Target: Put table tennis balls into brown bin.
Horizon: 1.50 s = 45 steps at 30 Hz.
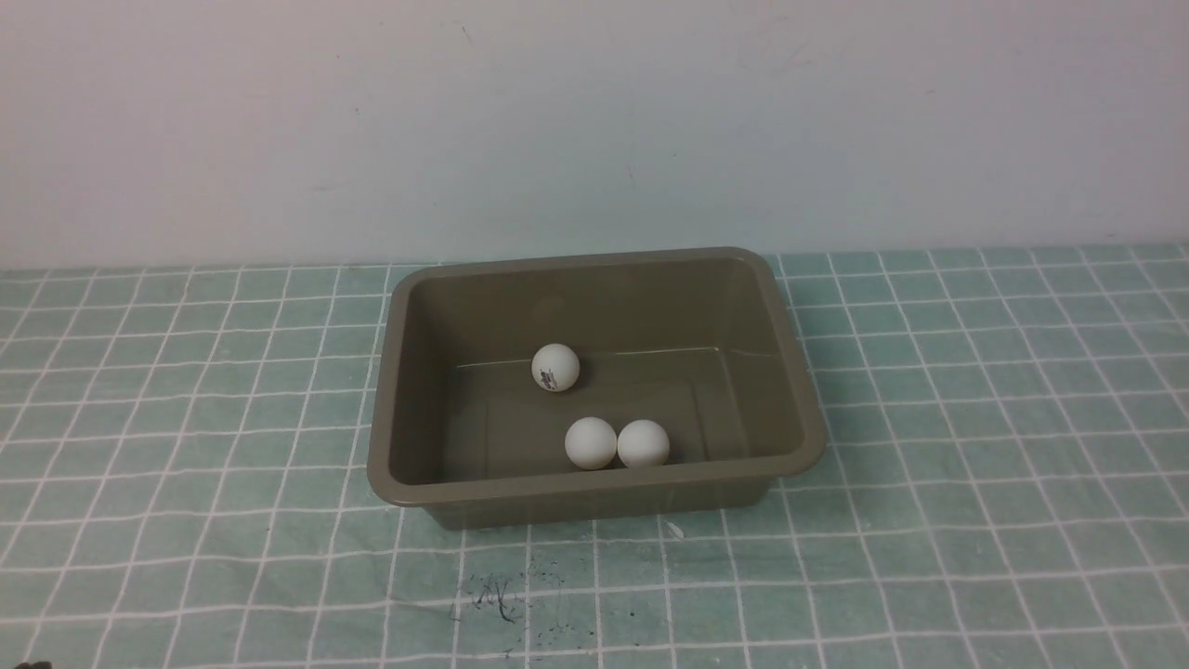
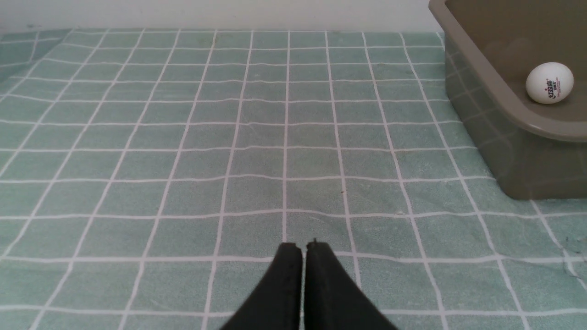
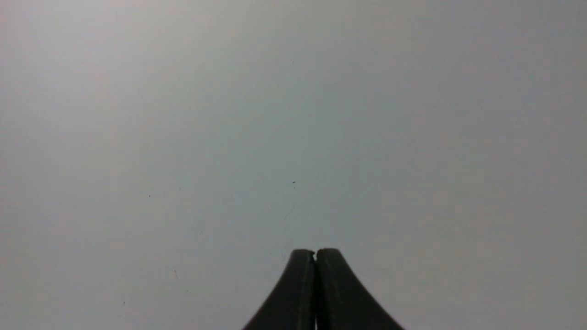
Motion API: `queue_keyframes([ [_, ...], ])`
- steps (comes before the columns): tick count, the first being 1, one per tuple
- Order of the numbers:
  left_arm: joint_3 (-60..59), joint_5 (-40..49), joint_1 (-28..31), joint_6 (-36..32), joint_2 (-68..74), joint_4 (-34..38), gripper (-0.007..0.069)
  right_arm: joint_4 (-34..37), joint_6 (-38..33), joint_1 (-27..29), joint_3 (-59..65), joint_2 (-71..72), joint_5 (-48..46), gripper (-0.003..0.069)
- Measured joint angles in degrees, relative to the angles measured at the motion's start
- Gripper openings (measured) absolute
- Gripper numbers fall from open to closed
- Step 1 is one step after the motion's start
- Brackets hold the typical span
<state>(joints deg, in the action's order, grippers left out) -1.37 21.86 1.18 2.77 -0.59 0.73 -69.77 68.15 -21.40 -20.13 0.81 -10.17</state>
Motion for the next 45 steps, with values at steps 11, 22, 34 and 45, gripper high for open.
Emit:
queue_keyframes([
  [11, 0.0, 0.0, 0.0, 0.0, 0.0, -0.2, -0.0005, -0.1, 0.0, 0.0, 0.0, 0.0, 0.0, -0.0015],
  [22, 0.0, 0.0, 0.0, 0.0, 0.0, -0.2, -0.0005, 0.0, 0.0, 0.0, 0.0, 0.0, 0.0, -0.0015],
  [34, 0.0, 0.0, 0.0, 0.0, 0.0, -0.3, -0.0005, -3.6, -1.0, 0.0, 0.0, 0.0, 0.0, -0.0015],
  [45, 0.0, 0.0, 0.0, 0.1, 0.0, -0.4, -0.0005, -14.4, -1.2, 0.0, 0.0, 0.0, 0.6, -0.0015],
])
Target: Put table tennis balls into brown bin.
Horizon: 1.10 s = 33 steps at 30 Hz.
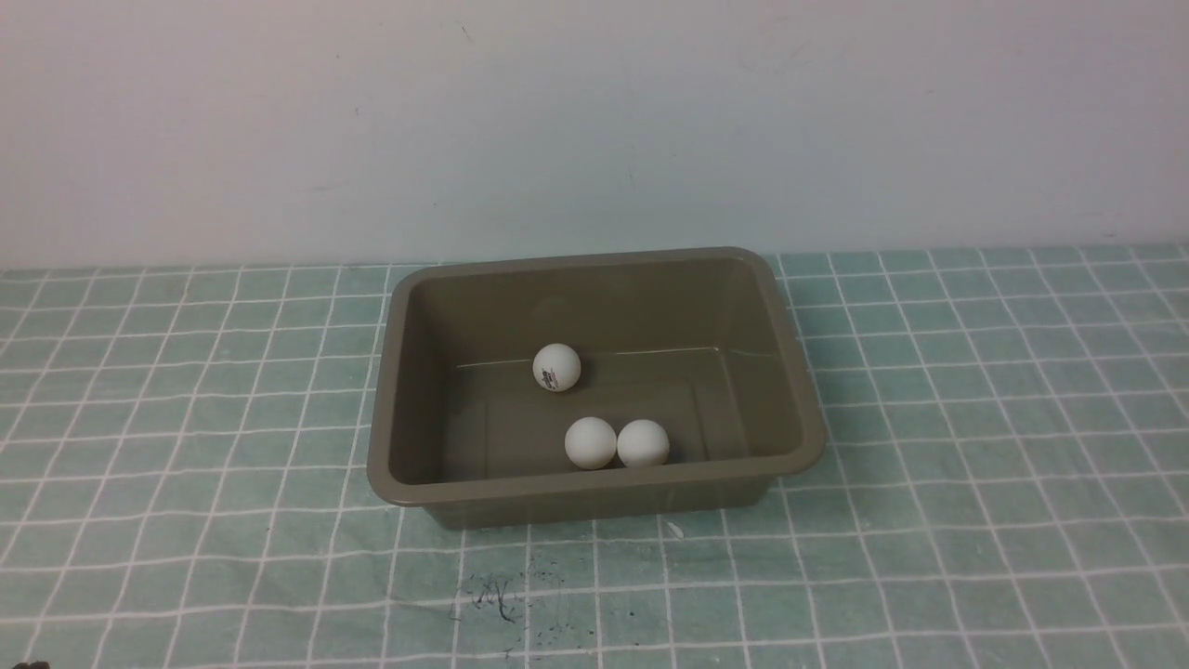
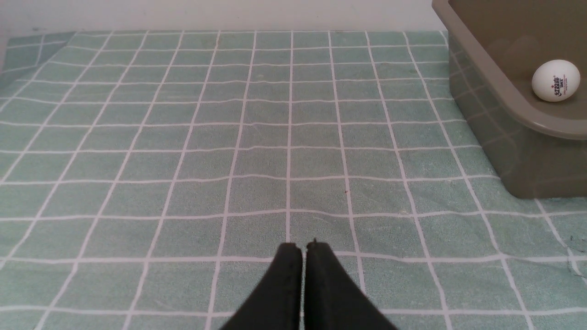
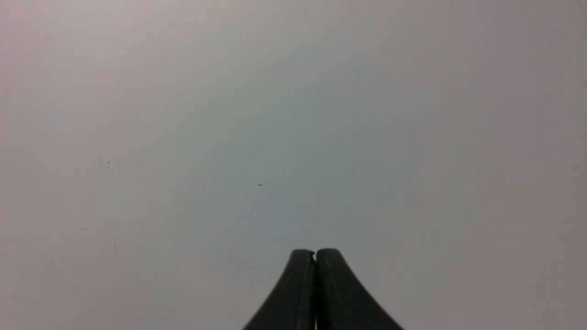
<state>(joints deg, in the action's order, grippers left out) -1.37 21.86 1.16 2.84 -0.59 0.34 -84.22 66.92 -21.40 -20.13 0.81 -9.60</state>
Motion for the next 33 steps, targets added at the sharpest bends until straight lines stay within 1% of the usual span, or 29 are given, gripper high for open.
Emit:
queue_keyframes([
  [1, 0.0, 0.0, 0.0, 0.0, 0.0, 0.0, -0.0005, 0.5, 0.0, 0.0, 0.0, 0.0, 0.2, -0.0015],
  [2, 0.0, 0.0, 0.0, 0.0, 0.0, 0.0, -0.0005, 2.4, 0.0, 0.0, 0.0, 0.0, 0.6, -0.0015],
  [3, 0.0, 0.0, 0.0, 0.0, 0.0, 0.0, -0.0005, 4.8, 0.0, 0.0, 0.0, 0.0, 0.9, -0.0015],
  [4, 0.0, 0.0, 0.0, 0.0, 0.0, -0.3, -0.0005, 9.8, 0.0, 0.0, 0.0, 0.0, 1.0, -0.0015],
  [5, 0.0, 0.0, 0.0, 0.0, 0.0, -0.3, -0.0005, 10.8, -0.1, 0.0, 0.0, 0.0, 1.0, -0.0015],
  [7, 0.0, 0.0, 0.0, 0.0, 0.0, -0.3, -0.0005, 21.4, -0.7, 0.0, 0.0, 0.0, 0.5, -0.0015],
  [9, 0.0, 0.0, 0.0, 0.0, 0.0, -0.3, -0.0005, 32.5, -3.6, 0.0, 0.0, 0.0, -0.7, -0.0015],
  [10, 0.0, 0.0, 0.0, 0.0, 0.0, -0.3, -0.0005, 41.4, -9.4, 0.0, 0.0, 0.0, -2.2, -0.0015],
  [11, 0.0, 0.0, 0.0, 0.0, 0.0, -0.3, -0.0005, 45.8, -12.0, 0.0, 0.0, 0.0, -3.1, -0.0015],
  [13, 0.0, 0.0, 0.0, 0.0, 0.0, -0.3, -0.0005, 55.2, -20.9, 0.0, 0.0, 0.0, -5.3, -0.0015],
  [14, 0.0, 0.0, 0.0, 0.0, 0.0, -0.3, -0.0005, 62.0, -28.6, 0.0, 0.0, 0.0, -7.0, -0.0015],
  [15, 0.0, 0.0, 0.0, 0.0, 0.0, -0.3, -0.0005, 62.0, -29.7, 0.0, 0.0, 0.0, -7.3, -0.0015],
  [16, 0.0, 0.0, 0.0, 0.0, 0.0, -0.3, -0.0005, 66.4, -35.2, 0.0, 0.1, 0.0, -8.5, -0.0015],
  [17, 0.0, 0.0, 0.0, 0.0, 0.0, -0.3, -0.0005, 74.1, -44.4, 0.0, 0.1, 0.0, -10.0, -0.0015],
  [18, 0.0, 0.0, 0.0, 0.0, 0.0, -0.3, -0.0005, 77.2, -48.7, 0.0, 0.1, 0.0, -10.6, -0.0015],
  [19, 0.0, 0.0, 0.0, 0.0, 0.0, -0.3, -0.0005, 78.4, -51.1, 0.0, 0.1, 0.0, -10.7, -0.0015],
  [20, 0.0, 0.0, 0.0, 0.0, 0.0, -0.3, -0.0005, 81.0, -53.9, 0.0, 0.2, 0.0, -10.7, -0.0015],
  [21, 0.0, 0.0, 0.0, 0.0, 0.0, -0.3, -0.0005, 81.5, -54.6, 0.0, 0.2, 0.0, -10.7, -0.0015],
  [23, 0.0, 0.0, 0.0, 0.0, 0.0, -0.3, -0.0005, 85.9, -61.4, 0.0, 0.2, 0.0, -10.9, -0.0015],
  [24, 0.0, 0.0, 0.0, 0.0, 0.0, -0.3, -0.0005, 87.3, -63.1, 0.0, 0.2, 0.0, -11.0, -0.0015],
  [28, 0.0, 0.0, 0.0, 0.0, 0.0, -0.3, -0.0005, 88.5, -65.7, 0.0, 0.3, 0.0, -11.2, -0.0015],
  [33, 0.0, 0.0, 0.0, 0.0, 0.0, -0.3, -0.0005, 87.5, -66.1, 0.1, 0.6, 0.0, -13.8, -0.0015],
])
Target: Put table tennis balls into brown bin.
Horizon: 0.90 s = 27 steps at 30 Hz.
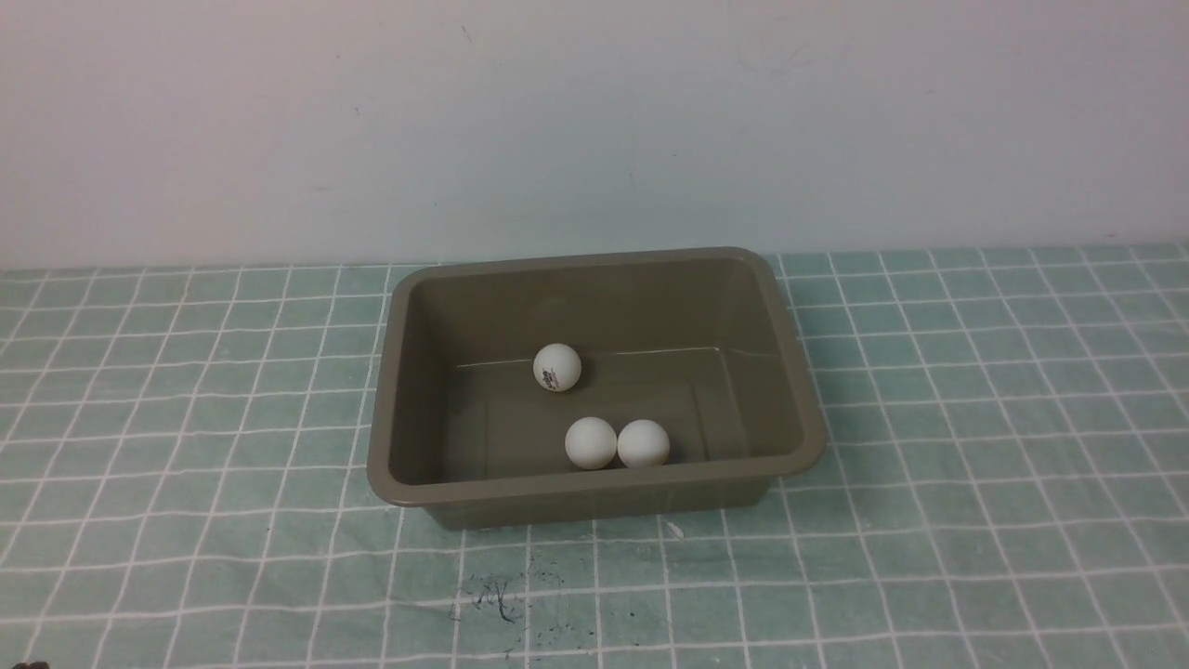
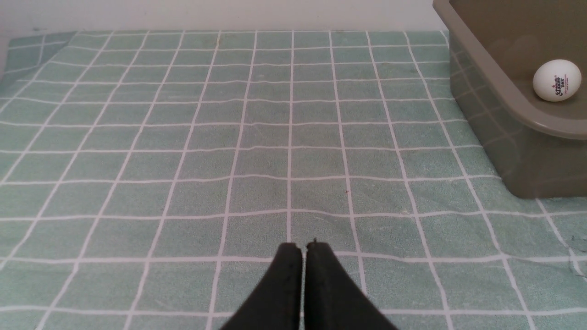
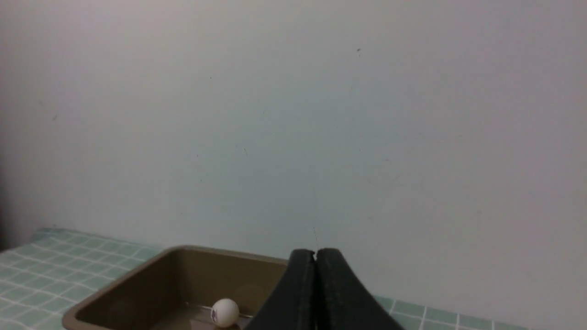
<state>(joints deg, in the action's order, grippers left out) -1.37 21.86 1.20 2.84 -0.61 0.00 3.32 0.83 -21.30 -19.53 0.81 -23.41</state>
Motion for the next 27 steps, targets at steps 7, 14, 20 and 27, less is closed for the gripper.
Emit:
queue_keyframes([
  [7, 0.0, 0.0, 0.0, 0.0, 0.0, 0.0, -0.0005, -6.4, -0.1, 13.3, 9.6, 0.0, -2.7, -0.0015],
  [14, 0.0, 0.0, 0.0, 0.0, 0.0, 0.0, -0.0005, -7.2, 0.0, 23.4, 20.3, -0.1, -0.6, -0.0015],
  [20, 0.0, 0.0, 0.0, 0.0, 0.0, 0.0, -0.0005, -6.6, 0.0, 23.5, 20.5, -0.1, 0.8, -0.0015],
  [27, 0.0, 0.0, 0.0, 0.2, 0.0, 0.0, -0.0005, -6.6, -0.1, 23.6, 20.6, -0.1, 1.0, -0.0015],
])
